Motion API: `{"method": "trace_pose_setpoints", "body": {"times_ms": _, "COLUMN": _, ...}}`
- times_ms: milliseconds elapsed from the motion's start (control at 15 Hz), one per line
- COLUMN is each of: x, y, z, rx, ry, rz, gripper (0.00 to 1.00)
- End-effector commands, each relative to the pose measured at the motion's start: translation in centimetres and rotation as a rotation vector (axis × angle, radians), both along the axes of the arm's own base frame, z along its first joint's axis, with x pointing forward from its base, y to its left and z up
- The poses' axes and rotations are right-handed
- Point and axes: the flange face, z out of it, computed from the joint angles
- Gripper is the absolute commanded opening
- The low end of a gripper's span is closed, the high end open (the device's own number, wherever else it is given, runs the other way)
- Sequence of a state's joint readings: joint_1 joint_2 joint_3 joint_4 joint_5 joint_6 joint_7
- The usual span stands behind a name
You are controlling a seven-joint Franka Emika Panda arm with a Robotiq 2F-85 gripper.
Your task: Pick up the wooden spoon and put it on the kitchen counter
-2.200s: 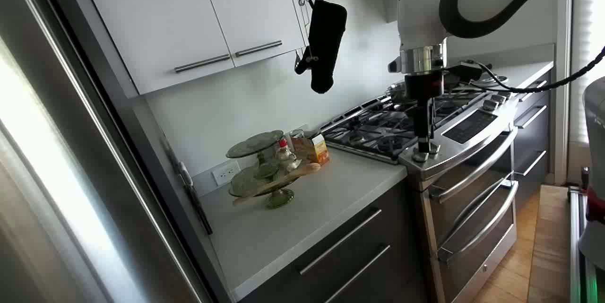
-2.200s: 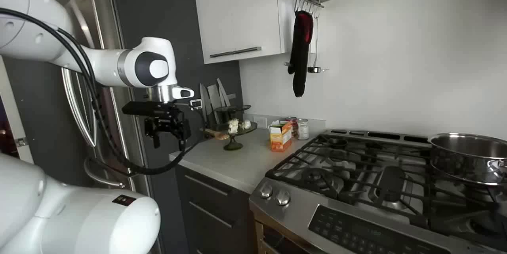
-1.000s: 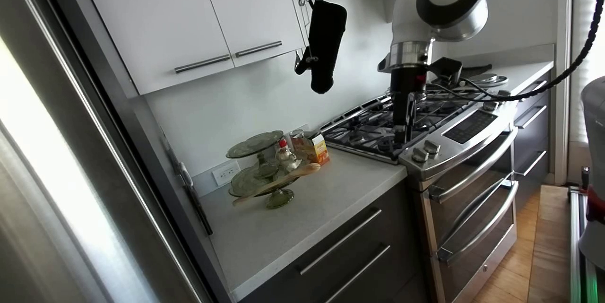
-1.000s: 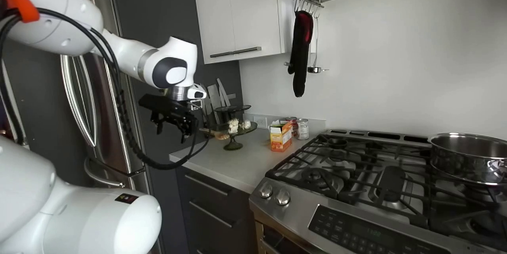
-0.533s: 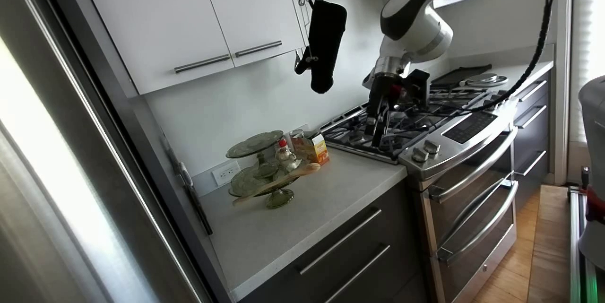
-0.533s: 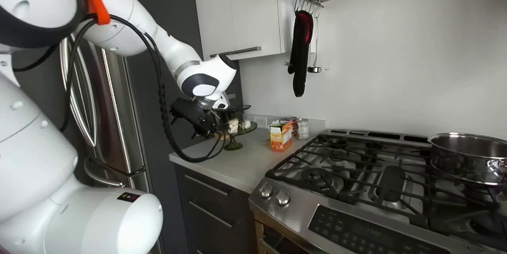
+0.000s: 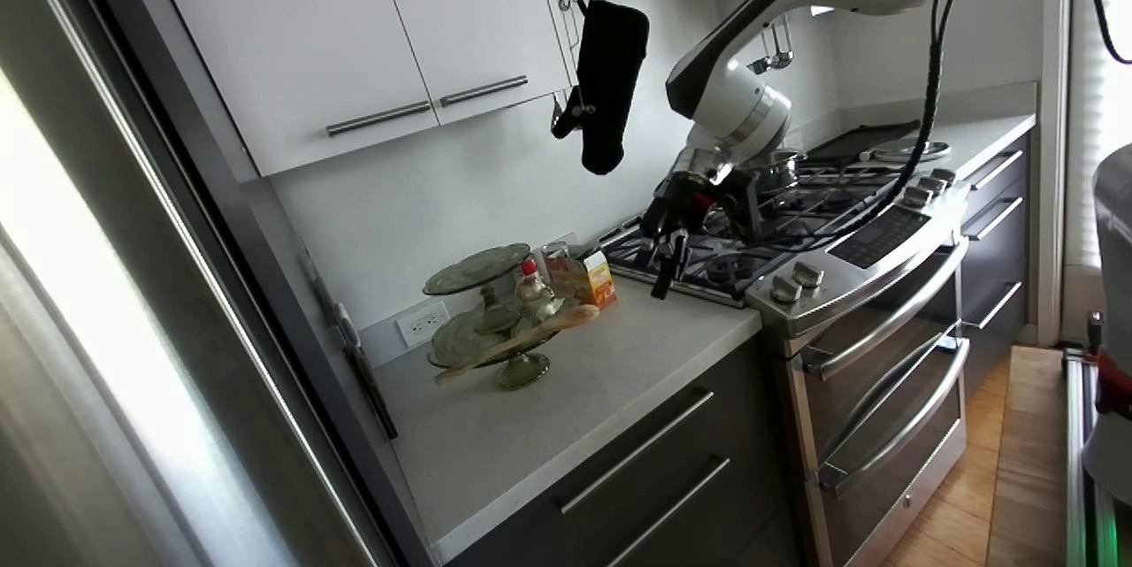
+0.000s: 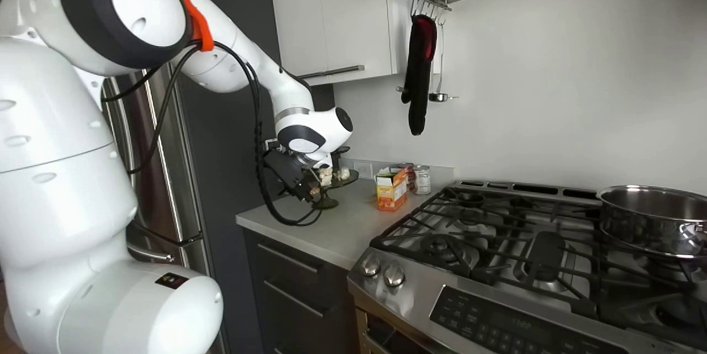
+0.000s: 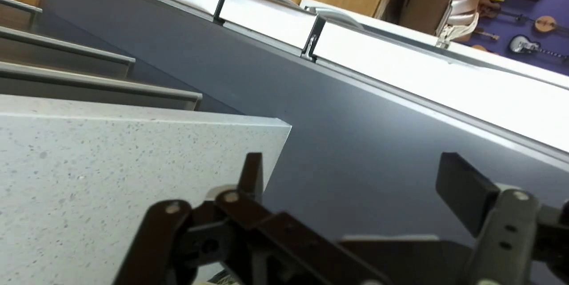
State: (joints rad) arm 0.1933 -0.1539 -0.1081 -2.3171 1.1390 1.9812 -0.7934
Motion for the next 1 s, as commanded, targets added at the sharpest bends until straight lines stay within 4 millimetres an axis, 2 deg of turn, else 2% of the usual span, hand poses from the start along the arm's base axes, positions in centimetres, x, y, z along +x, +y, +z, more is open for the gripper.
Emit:
{"method": "trace_pose_setpoints", "body": {"times_ms": 0, "x": 0.7, "y": -0.7, "z": -0.5, "rx": 0.002, "ry": 0.012, "rz": -0.019, "gripper": 1.0}}
{"method": "trace_pose_setpoints", "body": {"times_ms": 200, "x": 1.9, "y": -1.9, "z": -1.7, "rx": 0.0, "ry": 0.03, "rz": -0.049, "gripper": 1.0}}
{"method": "trace_pose_setpoints", "body": {"times_ms": 467, "x": 2.0, "y": -1.6, "z": -1.6, "rx": 0.001, "ry": 0.03, "rz": -0.044, "gripper": 1.0}}
{"method": "trace_pose_setpoints", "body": {"times_ms": 933, "x": 8.1, "y": -2.5, "z": -2.9, "rx": 0.18, "ry": 0.033, "rz": -0.169, "gripper": 1.0}}
